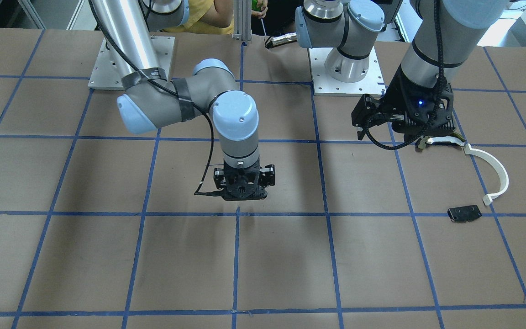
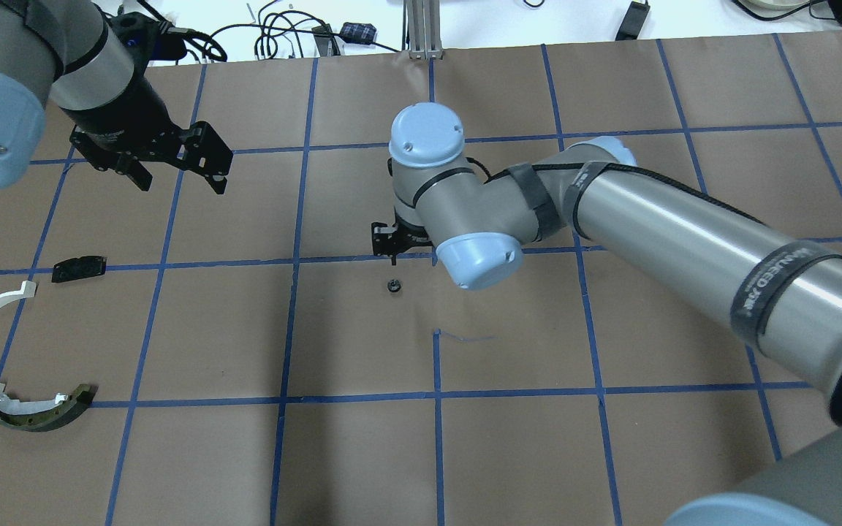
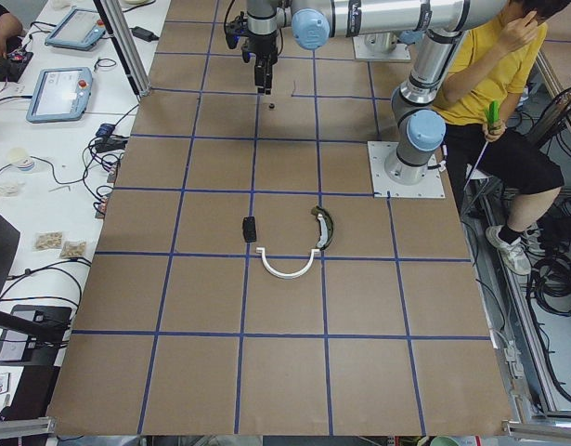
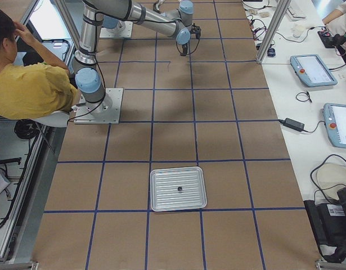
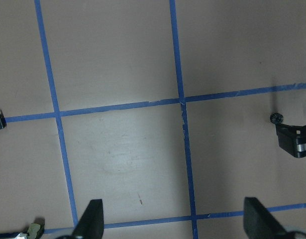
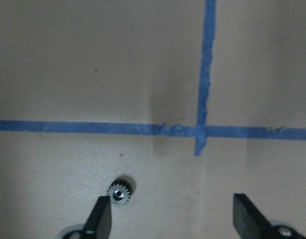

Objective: Place bearing gear from tray to pile

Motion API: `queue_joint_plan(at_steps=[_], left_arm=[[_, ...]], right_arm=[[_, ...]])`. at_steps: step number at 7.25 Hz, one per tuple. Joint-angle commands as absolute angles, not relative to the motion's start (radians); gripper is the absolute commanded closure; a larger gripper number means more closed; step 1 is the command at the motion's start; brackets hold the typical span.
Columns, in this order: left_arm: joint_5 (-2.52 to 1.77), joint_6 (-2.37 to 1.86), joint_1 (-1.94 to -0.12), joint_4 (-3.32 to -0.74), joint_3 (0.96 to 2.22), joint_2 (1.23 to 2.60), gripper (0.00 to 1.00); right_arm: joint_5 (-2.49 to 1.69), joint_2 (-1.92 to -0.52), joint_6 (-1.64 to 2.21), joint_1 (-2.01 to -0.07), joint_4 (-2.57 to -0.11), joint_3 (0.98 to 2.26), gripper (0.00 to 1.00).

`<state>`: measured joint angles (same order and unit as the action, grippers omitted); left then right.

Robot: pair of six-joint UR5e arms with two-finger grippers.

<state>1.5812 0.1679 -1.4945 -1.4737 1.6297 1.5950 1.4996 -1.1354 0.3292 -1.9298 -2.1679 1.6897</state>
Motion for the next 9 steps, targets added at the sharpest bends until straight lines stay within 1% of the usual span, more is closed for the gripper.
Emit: queue_joint_plan(at_steps=[1,2,3,5,6,8,9], left_arm=[[1.577,0.15,-1.496,-1.464,1.635,1.62,0.0],[1.572,0.102,-1.518,-1.435,1.647,1.661,0.0],[1.536,0.033,-1.587,-1.32,1.669,1.716,0.0],[1.537,-0.006,-1.702,-1.201,1.687,1.845,0.0],[1.537,-0.014,-1.753,-1.125,1.69,1.9,0.0],[1.537,-0.012,-1.789,-1.062,1.718,1.989,0.0],[1.537,-0.014,-1.805,-1.037,1.729,2.02,0.0]], right_arm=[[1.522,-1.288,-0.035,-1.643,-1.908,1.675,0.0],[1.535,-1.319,-0.245,-1.474,-1.875,1.675,0.0],[1.532,-1.324,-0.428,-1.284,-1.89,1.675,0.0],[1.549,-1.306,-0.713,-0.997,-1.898,1.674,0.0],[1.586,-1.283,-0.818,-0.841,-1.951,1.671,0.0],[1.589,-1.165,-1.067,-0.665,-2.147,1.661,0.0],[1.588,-1.12,-1.106,-0.603,-2.166,1.657,0.0]])
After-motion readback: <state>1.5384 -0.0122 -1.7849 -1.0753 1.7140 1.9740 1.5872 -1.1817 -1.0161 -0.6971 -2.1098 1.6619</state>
